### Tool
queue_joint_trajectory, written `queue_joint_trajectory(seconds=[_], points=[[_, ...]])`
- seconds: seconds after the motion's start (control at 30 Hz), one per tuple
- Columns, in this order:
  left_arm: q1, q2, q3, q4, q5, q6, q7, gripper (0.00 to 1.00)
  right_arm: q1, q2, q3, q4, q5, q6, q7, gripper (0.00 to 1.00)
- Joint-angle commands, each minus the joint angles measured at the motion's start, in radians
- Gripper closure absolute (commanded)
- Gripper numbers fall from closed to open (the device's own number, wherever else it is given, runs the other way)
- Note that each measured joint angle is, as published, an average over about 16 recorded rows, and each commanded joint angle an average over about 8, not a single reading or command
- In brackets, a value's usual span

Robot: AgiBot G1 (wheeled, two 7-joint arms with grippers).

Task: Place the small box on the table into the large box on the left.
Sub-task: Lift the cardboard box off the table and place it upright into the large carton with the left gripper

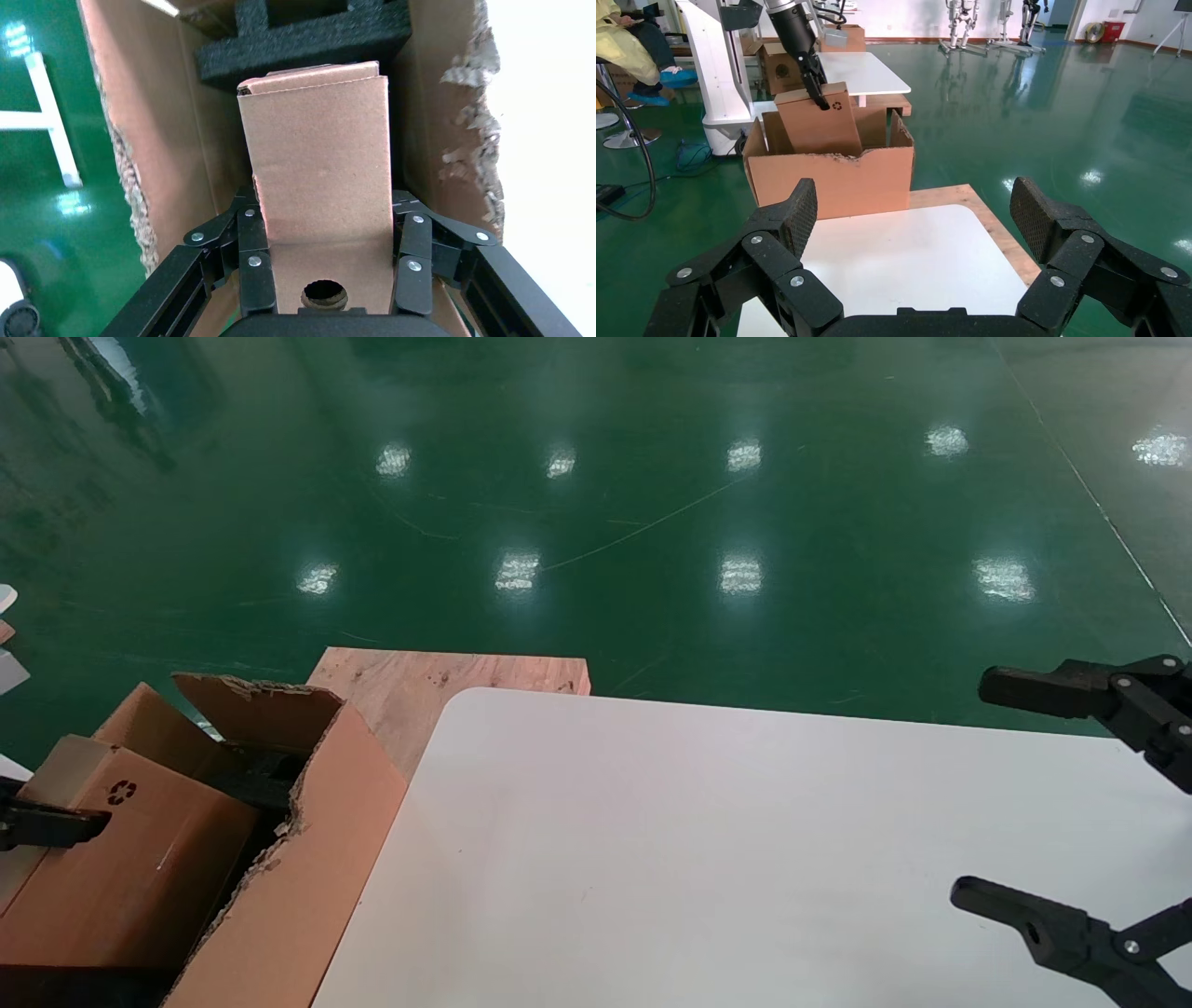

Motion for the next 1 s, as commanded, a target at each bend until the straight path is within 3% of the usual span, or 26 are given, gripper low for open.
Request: queue_joint_trajectory(seconds=[0.03,1.0], points=[[0.005,-0.004,0.0,0.01,0.006,0.003,0.0,1.0,0.0,0.0,0.0,0.0,0.0,0.0,0.0,0.0],[0.019,-0.014,-0.001,0.169,0.079,0.016,0.181,1.0,0.0,0.0,0.0,0.0,0.0,0.0,0.0,0.0]])
